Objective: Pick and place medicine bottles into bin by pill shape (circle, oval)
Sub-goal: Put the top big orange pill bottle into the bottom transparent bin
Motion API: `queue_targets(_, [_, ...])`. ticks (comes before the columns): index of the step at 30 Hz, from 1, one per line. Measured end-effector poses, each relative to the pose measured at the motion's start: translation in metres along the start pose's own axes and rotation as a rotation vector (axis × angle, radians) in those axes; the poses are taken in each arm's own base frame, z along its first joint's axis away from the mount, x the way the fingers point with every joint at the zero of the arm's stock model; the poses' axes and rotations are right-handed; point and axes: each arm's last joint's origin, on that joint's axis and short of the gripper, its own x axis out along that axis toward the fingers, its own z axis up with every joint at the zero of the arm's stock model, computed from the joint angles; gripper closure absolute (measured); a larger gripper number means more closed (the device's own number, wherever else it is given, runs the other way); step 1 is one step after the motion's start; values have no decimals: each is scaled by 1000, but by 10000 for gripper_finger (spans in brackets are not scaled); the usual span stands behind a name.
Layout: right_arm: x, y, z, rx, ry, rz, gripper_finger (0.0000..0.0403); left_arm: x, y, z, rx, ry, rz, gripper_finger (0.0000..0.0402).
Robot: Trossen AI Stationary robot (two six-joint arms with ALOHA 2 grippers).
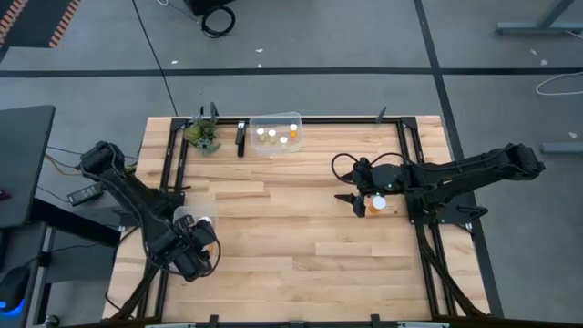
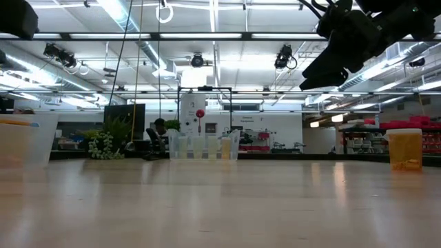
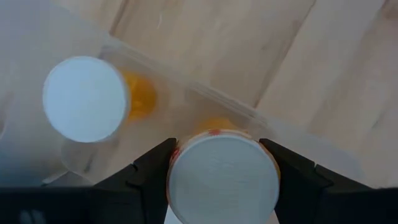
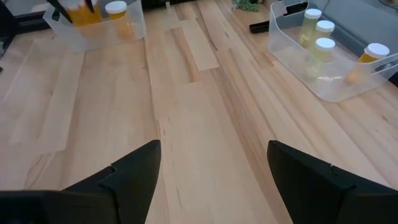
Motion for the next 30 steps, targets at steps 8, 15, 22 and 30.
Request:
queue_targets(8, [0,0,1,2,-10,2,102,9,1,-3,-45,11,-17,176])
queue_targets(15, [0,0,1,1,-8,6,102,9,1,-3,-78,14,-23,175])
queue_targets(22, [0,1,1,1,-8,7,102,9,-1,-2,-104,10,-41,174])
queue_targets(30, [0,1,1,0,-8,7,102,9,-2,-2,-109,9,-48,159])
